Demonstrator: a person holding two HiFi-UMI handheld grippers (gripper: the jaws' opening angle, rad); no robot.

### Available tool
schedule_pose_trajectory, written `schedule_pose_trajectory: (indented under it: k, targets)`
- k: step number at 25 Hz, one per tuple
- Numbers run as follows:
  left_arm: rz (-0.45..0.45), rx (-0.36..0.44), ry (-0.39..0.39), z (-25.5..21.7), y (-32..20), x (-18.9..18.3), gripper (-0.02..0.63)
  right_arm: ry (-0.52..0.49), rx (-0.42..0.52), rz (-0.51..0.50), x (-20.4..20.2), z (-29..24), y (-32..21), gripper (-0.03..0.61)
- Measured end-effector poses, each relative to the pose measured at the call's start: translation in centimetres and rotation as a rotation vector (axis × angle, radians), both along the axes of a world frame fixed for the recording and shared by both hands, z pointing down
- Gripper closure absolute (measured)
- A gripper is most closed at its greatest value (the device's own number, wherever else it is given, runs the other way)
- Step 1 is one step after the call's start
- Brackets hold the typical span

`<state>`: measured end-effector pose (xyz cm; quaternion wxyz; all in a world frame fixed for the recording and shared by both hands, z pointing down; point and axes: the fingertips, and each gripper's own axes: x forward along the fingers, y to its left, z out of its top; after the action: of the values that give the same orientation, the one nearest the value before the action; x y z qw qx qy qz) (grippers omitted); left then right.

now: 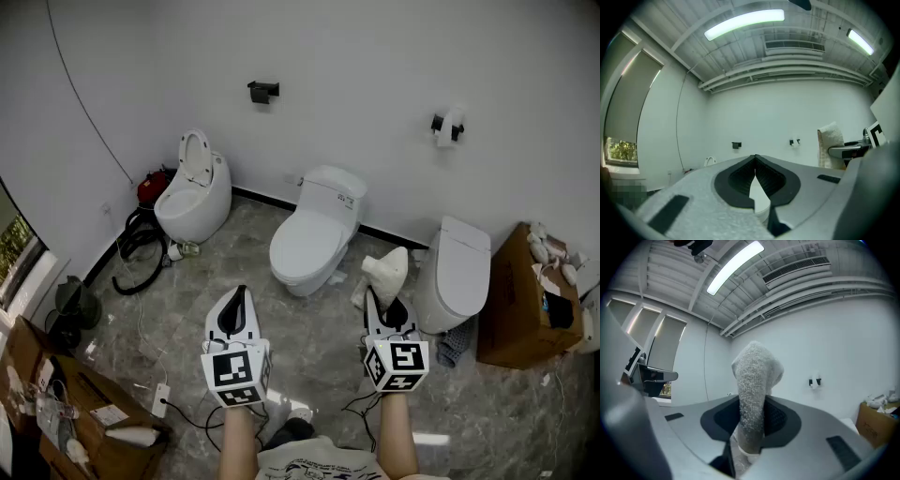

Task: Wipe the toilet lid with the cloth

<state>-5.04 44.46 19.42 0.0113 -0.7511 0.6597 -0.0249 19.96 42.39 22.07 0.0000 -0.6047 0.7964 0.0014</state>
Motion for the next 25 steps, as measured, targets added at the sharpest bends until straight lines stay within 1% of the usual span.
schedule_pose_trajectory:
  k: [14, 20, 25]
  targets:
    - [-0.004, -0.014, 0.014, 0.8, -1.7, -0.8, 0.606, -0.003, -0.021, 0.011, -0.1, 0.8, -1.4, 0.477]
    - [0.009, -0.011, 0.015, 1.1, -3.8, -2.0, 0.605, -0.011, -0.016, 0.023, -1.2, 1.0, -3.1, 0.476]
    - [0.027, -0.021, 0.004, 1.7, -6.2, -3.1, 0.606, -0.038, -0.029, 0.041, -2.3, 1.7, -5.0, 0.476]
